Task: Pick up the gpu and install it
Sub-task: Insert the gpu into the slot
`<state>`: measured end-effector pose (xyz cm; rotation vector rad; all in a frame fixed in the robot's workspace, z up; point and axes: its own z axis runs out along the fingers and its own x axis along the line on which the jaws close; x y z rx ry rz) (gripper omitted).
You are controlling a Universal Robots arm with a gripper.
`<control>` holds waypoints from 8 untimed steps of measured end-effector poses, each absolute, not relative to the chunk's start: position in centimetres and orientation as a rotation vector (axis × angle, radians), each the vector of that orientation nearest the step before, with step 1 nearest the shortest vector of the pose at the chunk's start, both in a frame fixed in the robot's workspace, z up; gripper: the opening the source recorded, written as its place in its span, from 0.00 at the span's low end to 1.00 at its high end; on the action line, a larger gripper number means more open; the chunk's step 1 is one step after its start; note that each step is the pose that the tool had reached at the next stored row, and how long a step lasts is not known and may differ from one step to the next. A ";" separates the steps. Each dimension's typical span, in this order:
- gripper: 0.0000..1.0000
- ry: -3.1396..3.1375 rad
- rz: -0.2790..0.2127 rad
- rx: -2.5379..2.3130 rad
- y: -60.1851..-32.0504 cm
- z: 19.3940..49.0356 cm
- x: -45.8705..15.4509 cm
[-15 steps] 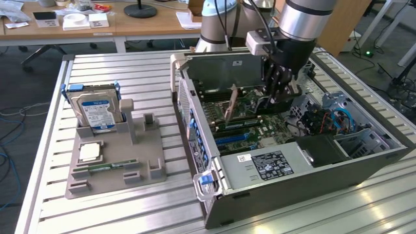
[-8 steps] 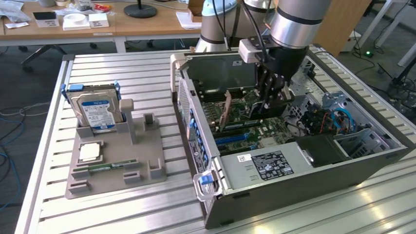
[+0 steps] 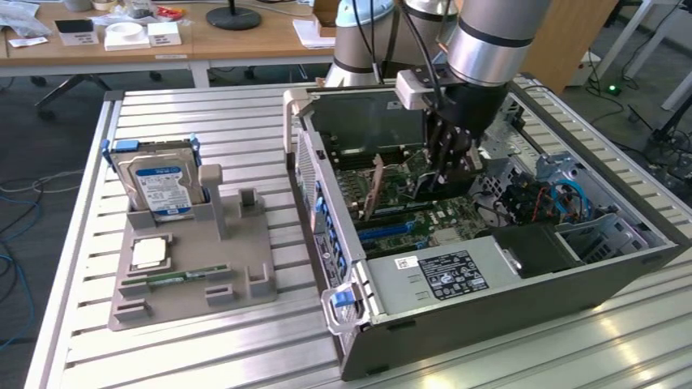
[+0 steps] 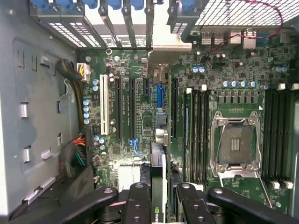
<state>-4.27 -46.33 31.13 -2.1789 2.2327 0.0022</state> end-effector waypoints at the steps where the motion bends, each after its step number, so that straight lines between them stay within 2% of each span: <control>1: 0.26 2.232 0.002 -2.180 -46.3 31.0 -4.3; 8: 0.26 2.223 0.002 -2.189 -46.3 29.7 -4.5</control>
